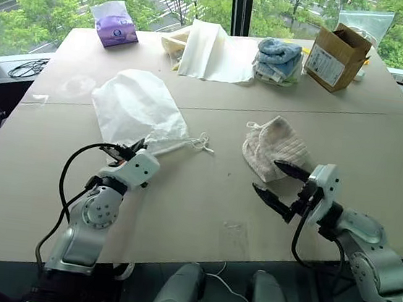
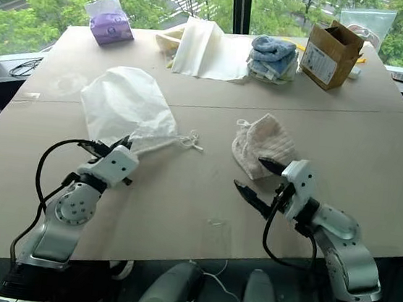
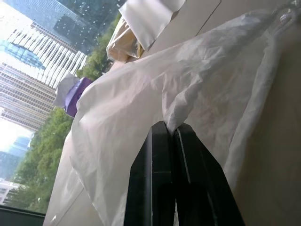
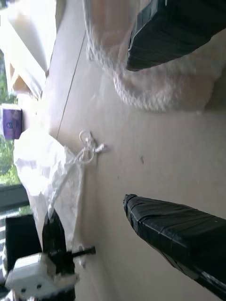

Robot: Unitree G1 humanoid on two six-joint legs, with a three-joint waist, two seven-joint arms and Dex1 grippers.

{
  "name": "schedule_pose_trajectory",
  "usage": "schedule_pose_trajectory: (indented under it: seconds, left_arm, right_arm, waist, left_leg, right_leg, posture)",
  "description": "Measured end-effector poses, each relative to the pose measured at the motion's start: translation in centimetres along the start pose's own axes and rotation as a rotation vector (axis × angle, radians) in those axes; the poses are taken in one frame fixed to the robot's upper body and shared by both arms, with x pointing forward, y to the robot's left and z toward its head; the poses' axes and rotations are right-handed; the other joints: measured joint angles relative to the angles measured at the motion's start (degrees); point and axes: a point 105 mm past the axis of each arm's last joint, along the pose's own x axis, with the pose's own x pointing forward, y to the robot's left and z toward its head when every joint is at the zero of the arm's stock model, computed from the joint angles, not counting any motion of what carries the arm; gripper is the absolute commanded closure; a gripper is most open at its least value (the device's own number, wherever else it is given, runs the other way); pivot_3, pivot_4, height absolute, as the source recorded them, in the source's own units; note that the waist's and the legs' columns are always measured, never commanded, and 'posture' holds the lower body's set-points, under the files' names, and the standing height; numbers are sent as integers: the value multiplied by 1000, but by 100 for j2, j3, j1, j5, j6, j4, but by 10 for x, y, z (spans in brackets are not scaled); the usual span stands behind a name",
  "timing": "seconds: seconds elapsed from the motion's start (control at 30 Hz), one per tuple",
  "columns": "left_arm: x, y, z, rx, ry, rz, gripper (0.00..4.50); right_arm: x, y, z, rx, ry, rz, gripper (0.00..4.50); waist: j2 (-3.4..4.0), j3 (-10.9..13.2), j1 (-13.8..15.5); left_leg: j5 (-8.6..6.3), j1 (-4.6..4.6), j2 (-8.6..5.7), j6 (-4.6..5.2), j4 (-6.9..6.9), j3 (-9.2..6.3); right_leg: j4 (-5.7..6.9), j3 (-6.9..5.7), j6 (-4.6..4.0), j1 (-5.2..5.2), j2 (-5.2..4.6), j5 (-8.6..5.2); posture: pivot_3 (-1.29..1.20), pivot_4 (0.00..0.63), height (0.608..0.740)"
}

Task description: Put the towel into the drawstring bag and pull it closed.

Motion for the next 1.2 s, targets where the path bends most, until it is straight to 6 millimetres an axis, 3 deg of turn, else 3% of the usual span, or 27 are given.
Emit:
schedule_pose_trajectory:
  seconds: [0.07,0.3,0.4,0.47,0.53,0.63,0.83,1.0,1.1,1.2]
  left_arm:
    - [10,11,10,-6,-37,23,4454]
    - [39,35,26,-26,-86,48,4454]
    - [51,36,30,-64,-80,-5,4454]
    - [59,26,28,-127,-39,-95,4454]
    - [63,18,27,-209,-6,-161,4454]
    - [70,20,30,-277,30,-205,4454]
    - [76,34,45,-383,30,-269,4454]
    - [80,53,45,-393,33,-257,4454]
    - [86,66,46,-395,44,-253,4500]
    - [90,70,57,-427,31,-284,4500]
  right_arm:
    - [-1,-23,3,-4,25,-89,0]
    - [10,-56,8,-16,58,-186,0]
    - [23,-69,8,-26,98,-192,0]
    - [36,-75,5,-6,133,-186,0]
    - [46,-72,-2,4,178,-156,0]
    - [54,-69,-24,39,290,-138,0]
    - [61,-60,-27,22,386,-94,0]
    - [57,-51,-31,-5,459,-50,0]
    - [58,-51,-33,-13,506,-52,801]
    - [61,-50,-34,3,539,-66,1934]
  waist:
    - [0,0,5]
    - [-1,1,-69]
    - [-1,0,-82]
    - [-1,1,-89]
    - [-1,0,-96]
    - [-3,0,-110]
    - [-12,-9,-207]
    - [-21,-16,-218]
    - [-34,-26,-218]
    - [-55,-40,-215]
  left_leg:
    - [1,-3,-1,-1,3,-1]
    - [1,-11,-3,-1,8,6]
    - [2,-9,-3,-2,8,5]
    - [2,-11,-2,-2,8,4]
    - [2,-24,-2,-2,10,2]
    - [3,-74,-8,-2,30,-6]
    - [3,-74,-9,-3,38,-8]
    - [3,-71,-8,-3,38,-9]
    - [3,-67,-9,-3,39,-10]
    - [3,-60,-8,-3,51,-17]
  right_leg:
    - [6,-1,-1,-5,0,0]
    - [12,4,0,-10,-1,1]
    - [19,3,-1,-12,0,0]
    - [24,2,-1,-18,0,1]
    - [24,1,-1,-27,-1,1]
    - [40,-6,-1,-70,-6,1]
    - [46,-6,-1,-70,-6,1]
    - [46,-7,-1,-68,-4,1]
    - [45,-8,-1,-62,-5,1]
    - [47,-14,-1,-52,-4,1]
  posture:
    - [0,150,740]
    - [0,150,740]
    - [0,150,740]
    - [0,150,740]
    - [0,150,740]
    - [0,150,740]
    - [0,150,740]
    - [0,150,740]
    - [0,150,740]
    - [0,150,740]
